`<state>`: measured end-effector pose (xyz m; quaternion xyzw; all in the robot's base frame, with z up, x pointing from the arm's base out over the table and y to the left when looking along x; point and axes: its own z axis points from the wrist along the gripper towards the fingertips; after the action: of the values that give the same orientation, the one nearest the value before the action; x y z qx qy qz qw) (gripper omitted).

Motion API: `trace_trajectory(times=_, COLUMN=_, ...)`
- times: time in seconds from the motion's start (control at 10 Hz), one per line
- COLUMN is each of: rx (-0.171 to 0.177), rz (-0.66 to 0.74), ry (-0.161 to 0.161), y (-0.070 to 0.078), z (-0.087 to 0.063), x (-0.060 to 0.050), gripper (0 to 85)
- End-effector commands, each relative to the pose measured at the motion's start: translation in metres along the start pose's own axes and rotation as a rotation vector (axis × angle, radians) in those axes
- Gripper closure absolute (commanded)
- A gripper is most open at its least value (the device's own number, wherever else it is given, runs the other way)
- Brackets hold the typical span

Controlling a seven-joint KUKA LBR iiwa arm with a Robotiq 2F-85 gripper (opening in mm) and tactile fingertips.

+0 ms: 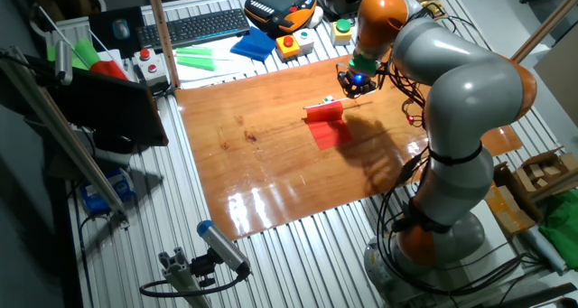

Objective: Wave the flag

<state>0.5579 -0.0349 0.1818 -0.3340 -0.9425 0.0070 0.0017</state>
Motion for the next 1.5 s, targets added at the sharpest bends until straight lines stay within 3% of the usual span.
trace_trajectory(times=0.0, rx=0.006, rz=-0.01, ry=0.012, y=-0.0001, z=0.0002, x=0.0, gripper=84.3)
trace_trajectory(times=0.2, rx=-0.027, rz=-0.024, ry=0.081, y=-0.0001, z=0.0002, x=0.0, gripper=84.3)
trace_trajectory(times=0.3, rx=-0.022, rz=-0.025, ry=0.09, y=-0.0001, z=0.0002, x=0.0, gripper=84.3)
trace_trajectory(times=0.5, rx=-0.019, rz=-0.043, ry=0.053, y=-0.0001, z=0.0002, x=0.0, gripper=84.3)
trace_trajectory(times=0.8, rx=-0.043, rz=0.045, ry=0.076, y=-0.0001, z=0.0002, x=0.0, gripper=84.3)
trace_trajectory(times=1.2, rx=-0.066, rz=0.175, ry=0.046, y=-0.0001, z=0.0002, x=0.0, gripper=84.3)
trace_trajectory(times=1.4, rx=-0.052, rz=0.231, ry=0.024, y=-0.0001, z=0.0002, x=0.0, gripper=84.3)
